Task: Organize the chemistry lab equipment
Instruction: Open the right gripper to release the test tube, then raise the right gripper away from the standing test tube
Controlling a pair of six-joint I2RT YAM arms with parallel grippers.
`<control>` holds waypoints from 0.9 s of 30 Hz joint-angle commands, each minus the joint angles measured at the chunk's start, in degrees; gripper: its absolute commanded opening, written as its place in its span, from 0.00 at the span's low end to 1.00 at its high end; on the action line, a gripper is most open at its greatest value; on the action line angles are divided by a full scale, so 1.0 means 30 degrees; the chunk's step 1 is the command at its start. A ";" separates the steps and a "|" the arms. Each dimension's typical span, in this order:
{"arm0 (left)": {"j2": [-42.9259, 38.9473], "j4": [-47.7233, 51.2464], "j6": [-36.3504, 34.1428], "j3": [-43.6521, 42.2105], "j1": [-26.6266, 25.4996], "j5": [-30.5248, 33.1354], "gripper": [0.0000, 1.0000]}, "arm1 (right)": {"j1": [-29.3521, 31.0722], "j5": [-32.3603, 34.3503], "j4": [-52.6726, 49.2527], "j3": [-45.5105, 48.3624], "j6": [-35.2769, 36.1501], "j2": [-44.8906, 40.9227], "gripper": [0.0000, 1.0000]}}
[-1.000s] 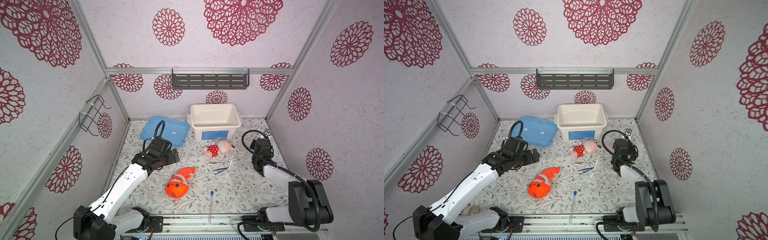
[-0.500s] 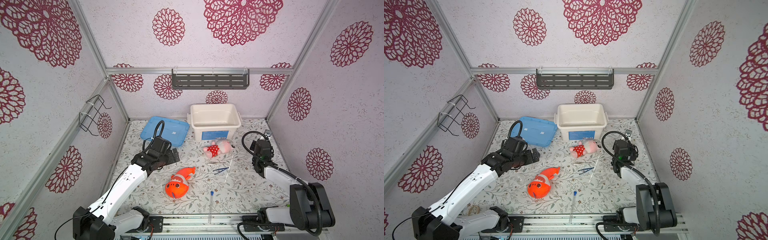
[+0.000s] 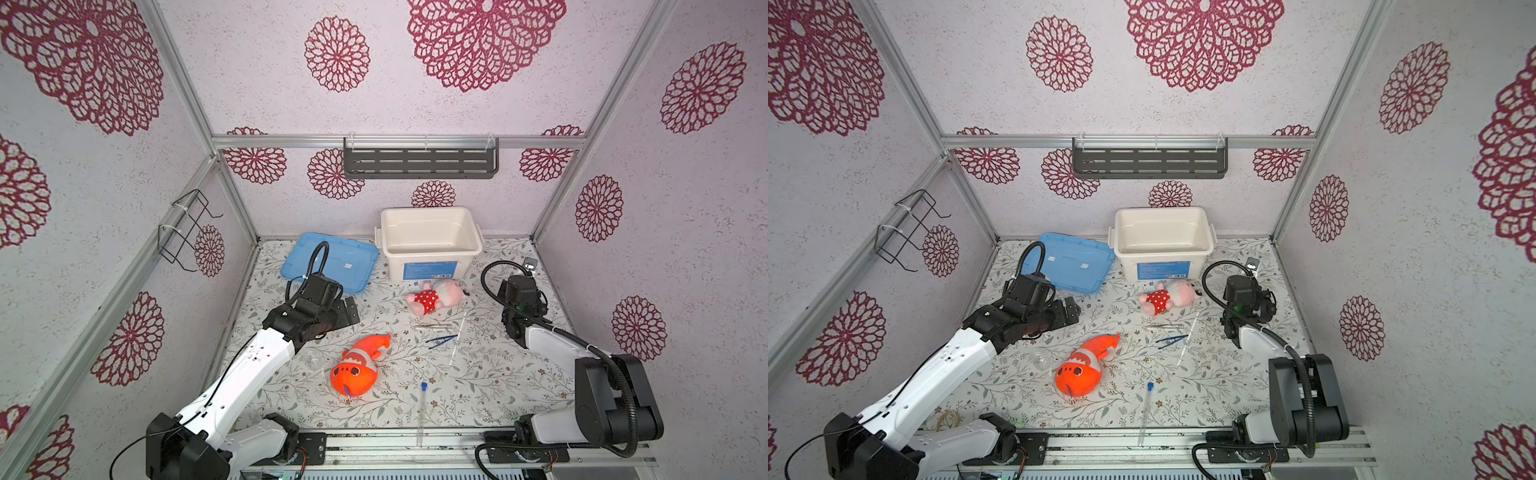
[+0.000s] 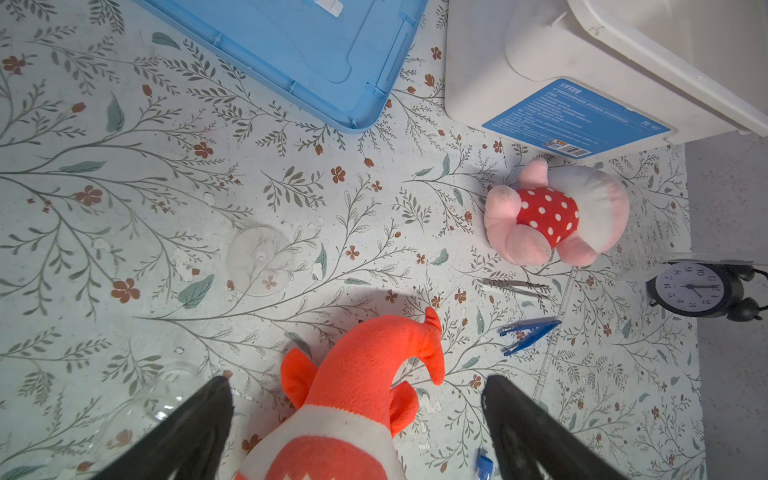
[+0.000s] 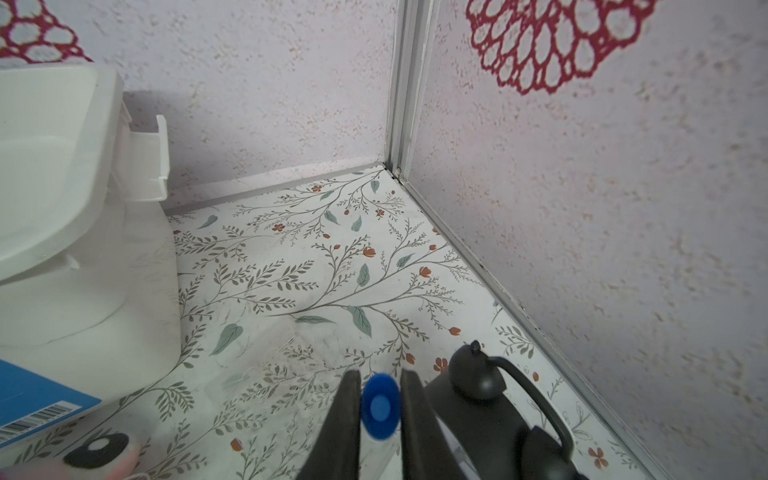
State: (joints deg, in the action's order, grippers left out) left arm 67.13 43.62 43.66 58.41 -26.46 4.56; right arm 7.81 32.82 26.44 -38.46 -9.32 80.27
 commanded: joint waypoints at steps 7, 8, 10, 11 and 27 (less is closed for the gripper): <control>0.0126 -0.0472 0.0388 -0.0253 0.0045 -0.0185 0.97 | -0.0173 0.0205 -0.0931 0.0351 -0.0350 -0.0695 0.21; 0.0108 -0.0465 0.0403 -0.0281 0.0042 -0.0180 0.97 | -0.0200 0.0200 -0.0959 0.0368 -0.0377 -0.0747 0.22; 0.0042 -0.0456 0.0418 -0.0311 0.0031 -0.0175 0.98 | -0.0231 0.0193 -0.0960 0.0397 -0.0375 -0.0838 0.23; 0.0009 -0.0482 0.0417 -0.0340 0.0045 -0.0193 0.97 | -0.0246 0.0147 -0.0964 0.0405 -0.0353 -0.0881 0.24; -0.0024 -0.0504 0.0565 -0.0341 0.0038 -0.0227 0.97 | -0.0368 -0.0616 -0.2305 -0.0329 -0.0507 -0.2197 0.43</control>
State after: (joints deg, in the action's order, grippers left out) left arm 67.16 43.18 44.49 57.67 -26.46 3.62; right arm 7.07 31.57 21.19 -37.23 -10.24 76.88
